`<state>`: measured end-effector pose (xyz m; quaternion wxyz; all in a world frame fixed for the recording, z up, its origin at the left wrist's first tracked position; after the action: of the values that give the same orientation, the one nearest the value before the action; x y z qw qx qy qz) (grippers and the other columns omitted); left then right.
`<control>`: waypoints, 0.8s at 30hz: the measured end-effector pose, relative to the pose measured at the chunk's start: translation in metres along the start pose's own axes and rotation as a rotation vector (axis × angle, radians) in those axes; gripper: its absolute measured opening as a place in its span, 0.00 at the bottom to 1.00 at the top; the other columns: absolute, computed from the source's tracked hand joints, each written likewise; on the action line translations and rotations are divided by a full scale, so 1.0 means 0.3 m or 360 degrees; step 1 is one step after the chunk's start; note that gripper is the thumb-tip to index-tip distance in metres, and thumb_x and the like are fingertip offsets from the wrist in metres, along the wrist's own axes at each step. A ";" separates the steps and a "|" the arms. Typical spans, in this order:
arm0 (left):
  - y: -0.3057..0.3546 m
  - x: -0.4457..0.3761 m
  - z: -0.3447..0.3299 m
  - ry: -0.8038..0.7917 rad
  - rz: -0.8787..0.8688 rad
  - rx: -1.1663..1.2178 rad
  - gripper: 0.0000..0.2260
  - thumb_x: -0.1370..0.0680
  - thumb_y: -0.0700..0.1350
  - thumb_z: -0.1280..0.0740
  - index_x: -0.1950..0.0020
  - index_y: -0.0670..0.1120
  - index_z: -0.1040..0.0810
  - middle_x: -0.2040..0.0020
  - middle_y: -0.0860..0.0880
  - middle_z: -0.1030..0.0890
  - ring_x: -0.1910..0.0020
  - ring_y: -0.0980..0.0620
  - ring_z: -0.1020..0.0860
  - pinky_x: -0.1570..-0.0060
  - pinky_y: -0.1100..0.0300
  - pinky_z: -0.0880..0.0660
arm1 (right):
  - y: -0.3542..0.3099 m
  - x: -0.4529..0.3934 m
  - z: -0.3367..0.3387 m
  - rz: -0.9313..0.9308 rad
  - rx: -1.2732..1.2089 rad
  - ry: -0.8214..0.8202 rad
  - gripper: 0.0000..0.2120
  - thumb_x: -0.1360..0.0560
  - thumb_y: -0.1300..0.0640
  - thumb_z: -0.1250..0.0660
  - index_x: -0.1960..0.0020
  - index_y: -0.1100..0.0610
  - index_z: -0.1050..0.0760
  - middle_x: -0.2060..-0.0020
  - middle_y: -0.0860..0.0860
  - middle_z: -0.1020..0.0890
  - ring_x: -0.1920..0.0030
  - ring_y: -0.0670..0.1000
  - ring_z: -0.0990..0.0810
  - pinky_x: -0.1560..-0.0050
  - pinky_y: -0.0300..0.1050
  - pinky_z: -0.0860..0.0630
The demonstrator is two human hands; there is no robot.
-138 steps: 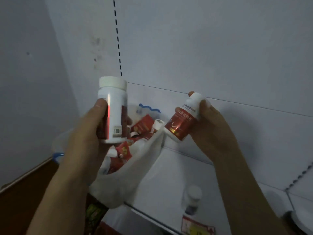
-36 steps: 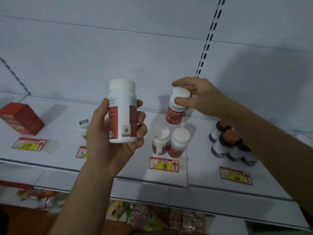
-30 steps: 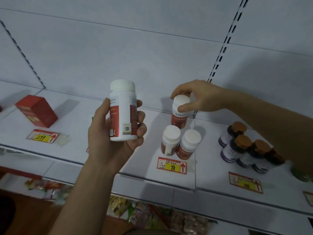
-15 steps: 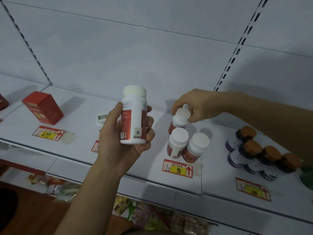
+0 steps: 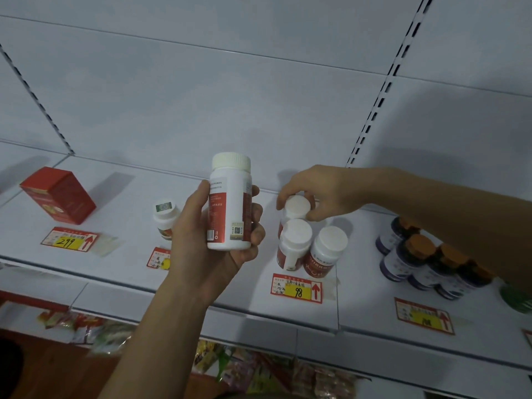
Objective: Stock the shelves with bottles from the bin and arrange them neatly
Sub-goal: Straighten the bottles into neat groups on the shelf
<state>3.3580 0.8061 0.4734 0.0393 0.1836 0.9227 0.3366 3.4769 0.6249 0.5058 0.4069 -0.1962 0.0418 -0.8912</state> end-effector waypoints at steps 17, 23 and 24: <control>-0.029 -0.155 -0.224 0.0036 -0.0562 -0.1333 0.17 0.18 0.58 0.42 0.35 0.49 0.32 0.47 0.52 0.21 0.50 0.58 0.18 0.57 0.63 0.22 | -0.135 0.288 0.287 -0.0025 -0.0754 0.0655 0.17 0.21 0.47 0.37 0.34 0.47 0.23 0.51 0.45 0.20 0.65 0.46 0.21 0.63 0.47 0.20; -0.040 -0.175 -0.254 -0.0137 -0.0818 -0.1485 0.22 0.22 0.48 0.32 0.30 0.48 0.33 0.40 0.49 0.22 0.41 0.48 0.21 0.47 0.58 0.21 | -0.103 0.371 0.342 0.0069 -0.0569 0.0620 0.16 0.20 0.51 0.35 0.33 0.52 0.25 0.45 0.50 0.20 0.60 0.51 0.19 0.62 0.43 0.22; -0.035 -0.176 -0.250 -0.0130 -0.0873 -0.1546 0.24 0.24 0.45 0.29 0.31 0.48 0.33 0.40 0.50 0.22 0.42 0.47 0.21 0.47 0.58 0.21 | -0.095 0.381 0.342 0.0082 -0.0569 0.0594 0.17 0.20 0.53 0.34 0.33 0.52 0.26 0.43 0.50 0.20 0.55 0.55 0.18 0.59 0.49 0.19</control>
<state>3.3891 0.7339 0.5216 0.2414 -0.0897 0.6732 0.6932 3.4284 0.5679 0.6430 0.3735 -0.0960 0.2782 -0.8797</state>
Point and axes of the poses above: each hand's wrist, its own x-axis away from the middle knuckle, its own z-axis out of the back of the hand, y = z × x, the point moved 4 cm from there along -x, towards the middle knuckle
